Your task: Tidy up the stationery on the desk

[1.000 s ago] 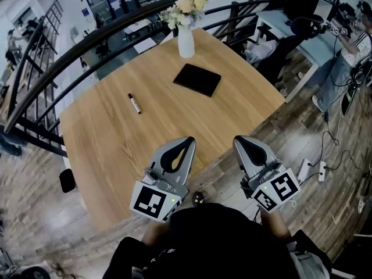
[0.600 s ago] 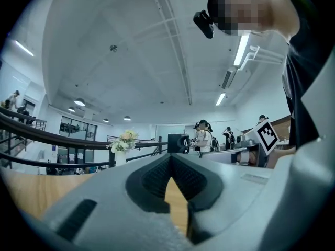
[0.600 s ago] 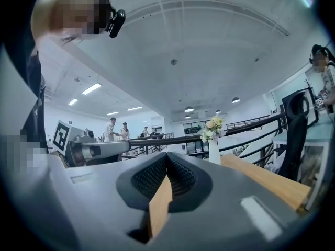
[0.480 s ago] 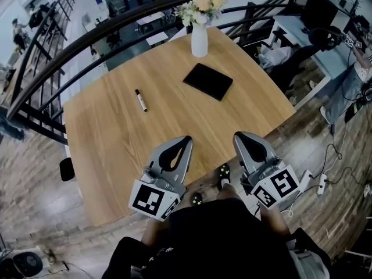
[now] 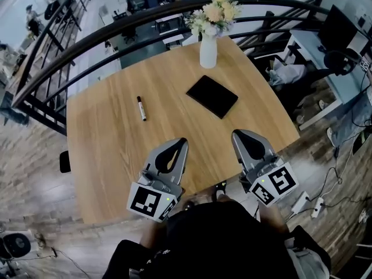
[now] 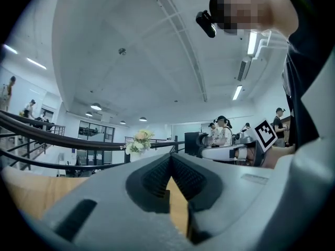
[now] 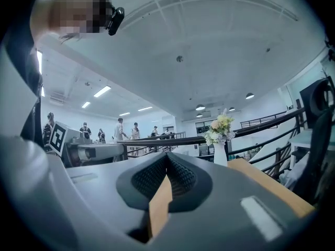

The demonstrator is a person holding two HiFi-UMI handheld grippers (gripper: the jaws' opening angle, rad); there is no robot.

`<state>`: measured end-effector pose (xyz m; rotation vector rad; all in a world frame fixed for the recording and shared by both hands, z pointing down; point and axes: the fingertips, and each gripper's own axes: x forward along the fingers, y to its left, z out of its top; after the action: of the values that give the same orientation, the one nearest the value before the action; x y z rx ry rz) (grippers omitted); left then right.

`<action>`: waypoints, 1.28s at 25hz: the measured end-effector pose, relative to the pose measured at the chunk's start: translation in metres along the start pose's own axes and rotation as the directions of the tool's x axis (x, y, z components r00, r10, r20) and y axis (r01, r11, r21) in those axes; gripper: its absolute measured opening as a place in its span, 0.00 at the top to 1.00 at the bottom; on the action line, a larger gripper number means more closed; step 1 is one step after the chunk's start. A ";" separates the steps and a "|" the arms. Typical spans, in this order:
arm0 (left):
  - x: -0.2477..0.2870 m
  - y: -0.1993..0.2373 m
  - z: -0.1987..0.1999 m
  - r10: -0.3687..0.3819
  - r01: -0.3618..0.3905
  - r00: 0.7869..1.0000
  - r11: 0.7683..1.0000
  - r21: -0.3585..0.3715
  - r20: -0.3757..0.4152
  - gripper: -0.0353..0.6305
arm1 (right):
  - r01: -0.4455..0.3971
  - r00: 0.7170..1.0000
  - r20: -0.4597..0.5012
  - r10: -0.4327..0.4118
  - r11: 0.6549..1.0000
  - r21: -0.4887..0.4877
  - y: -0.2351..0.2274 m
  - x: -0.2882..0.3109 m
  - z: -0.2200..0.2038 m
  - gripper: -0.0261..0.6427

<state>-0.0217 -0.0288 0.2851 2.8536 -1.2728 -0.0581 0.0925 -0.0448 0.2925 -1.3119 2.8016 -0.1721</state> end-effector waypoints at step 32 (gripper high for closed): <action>0.098 0.049 -0.045 0.257 -0.259 0.963 0.966 -0.016 -0.079 0.97 | -0.088 0.982 -0.165 0.092 0.996 0.026 -0.156 0.069 -0.051 0.93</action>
<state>0.0092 -0.1349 0.3287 2.6143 -1.6002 0.0375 0.1628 -0.1927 0.3624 -1.2171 2.9814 -0.3172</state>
